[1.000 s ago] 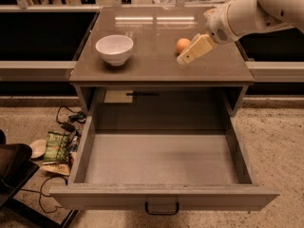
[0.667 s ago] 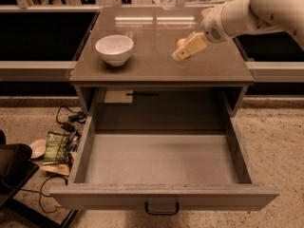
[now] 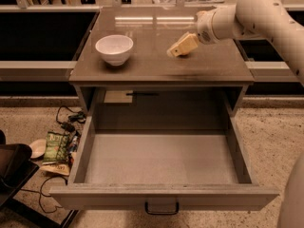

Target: Place orange into top drawer

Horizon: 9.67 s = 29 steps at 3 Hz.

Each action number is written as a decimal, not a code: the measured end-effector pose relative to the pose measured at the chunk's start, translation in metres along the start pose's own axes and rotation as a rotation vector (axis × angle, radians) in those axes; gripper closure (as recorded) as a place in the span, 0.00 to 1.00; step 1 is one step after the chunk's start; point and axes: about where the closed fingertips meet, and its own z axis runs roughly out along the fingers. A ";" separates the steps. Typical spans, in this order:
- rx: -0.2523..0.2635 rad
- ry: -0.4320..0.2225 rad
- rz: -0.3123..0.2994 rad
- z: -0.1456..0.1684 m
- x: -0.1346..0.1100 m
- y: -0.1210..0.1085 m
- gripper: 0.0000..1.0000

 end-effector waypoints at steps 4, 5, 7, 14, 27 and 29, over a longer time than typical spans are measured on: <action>-0.006 -0.024 0.211 0.048 0.050 -0.016 0.42; -0.032 -0.023 0.236 0.057 0.055 -0.011 0.66; -0.065 -0.067 0.214 0.053 0.025 -0.002 1.00; -0.272 -0.162 0.073 -0.082 0.039 0.165 1.00; -0.489 -0.127 0.242 0.014 0.190 0.302 0.00; -0.601 -0.199 0.077 -0.041 0.130 0.271 0.00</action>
Offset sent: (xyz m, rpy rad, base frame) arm 0.0411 -0.0228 -0.0441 0.1125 0.0589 -0.1130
